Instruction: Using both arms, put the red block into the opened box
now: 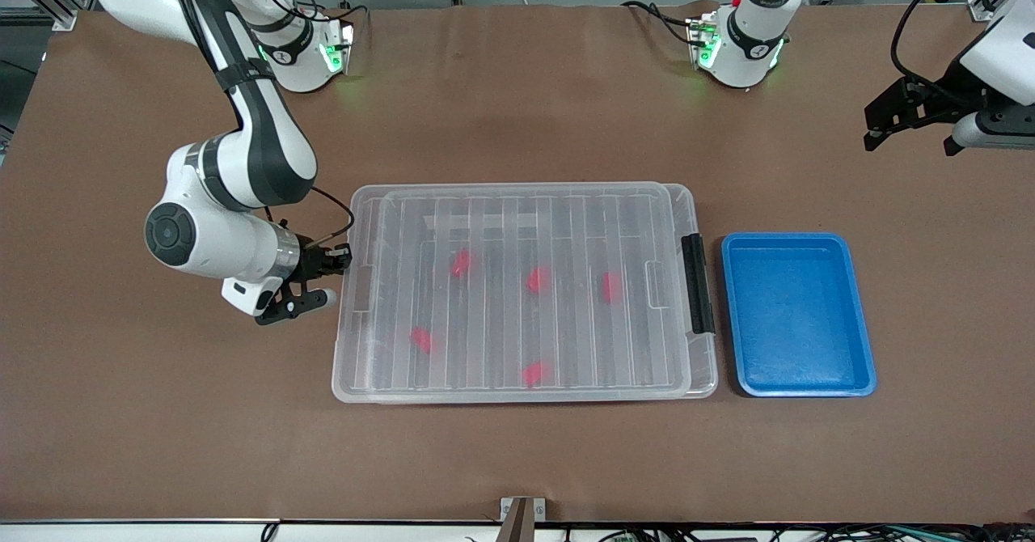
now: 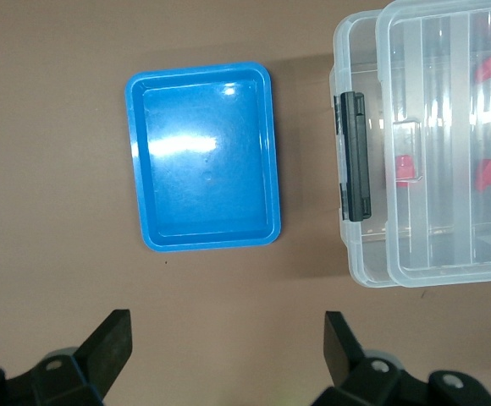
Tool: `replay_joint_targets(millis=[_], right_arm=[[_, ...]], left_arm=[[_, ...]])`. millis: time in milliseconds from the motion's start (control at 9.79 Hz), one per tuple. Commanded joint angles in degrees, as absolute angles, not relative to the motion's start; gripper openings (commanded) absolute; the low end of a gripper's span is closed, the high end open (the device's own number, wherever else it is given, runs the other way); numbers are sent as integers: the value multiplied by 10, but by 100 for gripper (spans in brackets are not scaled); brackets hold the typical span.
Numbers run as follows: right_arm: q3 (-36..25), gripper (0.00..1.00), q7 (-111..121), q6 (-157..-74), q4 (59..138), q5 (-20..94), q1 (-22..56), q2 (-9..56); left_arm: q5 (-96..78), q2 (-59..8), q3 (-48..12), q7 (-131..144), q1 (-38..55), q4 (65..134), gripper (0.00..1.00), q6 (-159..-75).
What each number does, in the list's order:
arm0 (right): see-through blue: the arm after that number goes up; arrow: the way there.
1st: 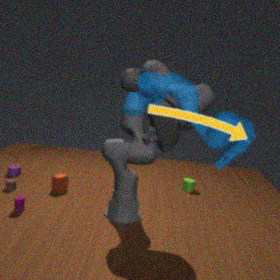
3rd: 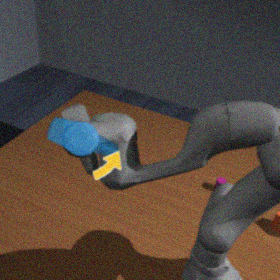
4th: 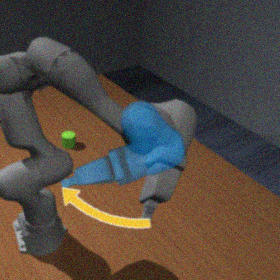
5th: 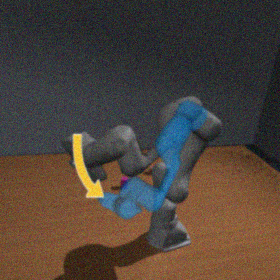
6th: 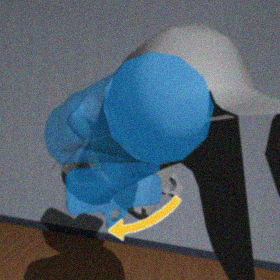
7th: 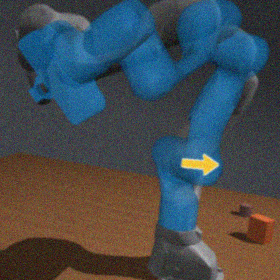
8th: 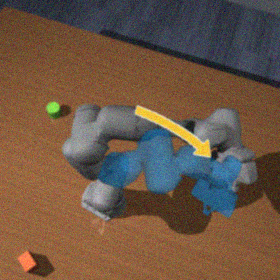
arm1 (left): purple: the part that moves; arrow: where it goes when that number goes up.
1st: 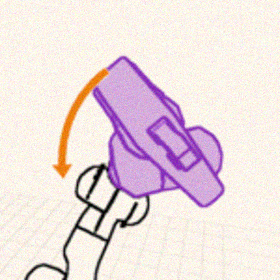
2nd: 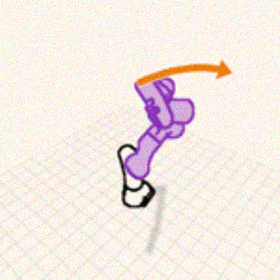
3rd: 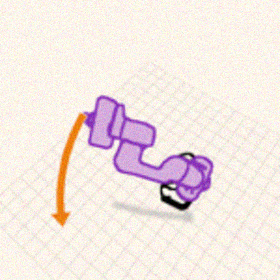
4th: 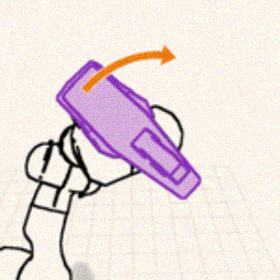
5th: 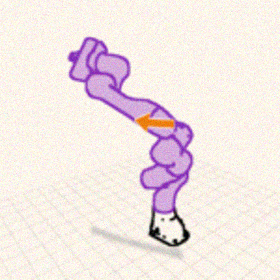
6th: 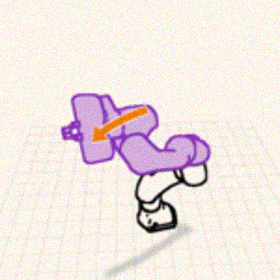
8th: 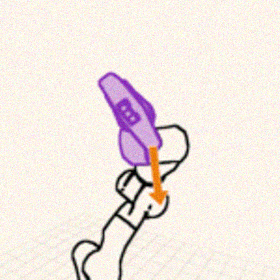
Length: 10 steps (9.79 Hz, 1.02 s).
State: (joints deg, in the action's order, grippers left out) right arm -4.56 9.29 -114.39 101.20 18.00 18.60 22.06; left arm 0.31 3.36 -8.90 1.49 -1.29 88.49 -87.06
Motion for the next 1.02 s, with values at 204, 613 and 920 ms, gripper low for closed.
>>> replay_joint_targets(millis=[204, 613, 920], right_arm=[[-73, 100, -25, -1088, 998, 126, 151, 161], [-73, 100, -154, -1011, 976, 7, 78, 27], [-72, 100, -106, -865, 871, 15, 21, 4]], left_arm=[[4, 28, -91, 21, -12, 900, 100, -876], [4, 29, -91, 21, -12, 899, 100, -877], [4, 29, -91, 23, -12, 899, 100, -876]])
